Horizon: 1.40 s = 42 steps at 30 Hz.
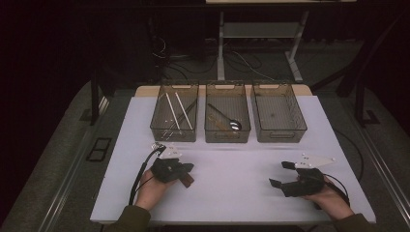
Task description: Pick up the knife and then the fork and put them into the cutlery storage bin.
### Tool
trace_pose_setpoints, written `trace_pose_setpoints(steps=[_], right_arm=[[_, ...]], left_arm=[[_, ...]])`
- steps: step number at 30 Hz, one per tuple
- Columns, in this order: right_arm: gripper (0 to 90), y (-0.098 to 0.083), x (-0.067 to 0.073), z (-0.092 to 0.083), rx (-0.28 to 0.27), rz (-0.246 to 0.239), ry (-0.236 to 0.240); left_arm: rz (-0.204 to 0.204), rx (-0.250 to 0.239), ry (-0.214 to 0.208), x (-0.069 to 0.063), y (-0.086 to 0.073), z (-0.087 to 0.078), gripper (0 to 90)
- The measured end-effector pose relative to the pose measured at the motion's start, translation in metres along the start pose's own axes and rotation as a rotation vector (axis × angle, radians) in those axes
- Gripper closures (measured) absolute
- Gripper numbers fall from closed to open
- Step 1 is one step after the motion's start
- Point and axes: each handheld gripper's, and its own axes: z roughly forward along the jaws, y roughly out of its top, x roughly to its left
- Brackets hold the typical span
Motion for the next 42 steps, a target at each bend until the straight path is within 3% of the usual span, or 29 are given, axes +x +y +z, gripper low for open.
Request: trace_pose_setpoints(steps=[5, 16, 31, 42], right_arm=[[17.7, 0.0, -0.001, 0.0, 0.003, -0.002, -0.007], [17.6, -0.001, 0.0, 0.0, 0.011, -0.014, -0.01], [17.7, -0.001, -0.001, 0.0, 0.013, -0.017, -0.016], [17.7, -0.001, -0.001, 0.0, 0.015, -0.018, -0.015]], left_arm=[[0.002, 0.039, -0.026, -0.004, -0.002, 0.004, 88.9], [0.01, 0.066, -0.048, -0.012, -0.01, -0.002, 88.9], [-0.024, 0.085, -0.058, -0.014, -0.024, -0.019, 88.9], [-0.062, 0.093, -0.042, -0.01, -0.039, -0.036, 88.9]])
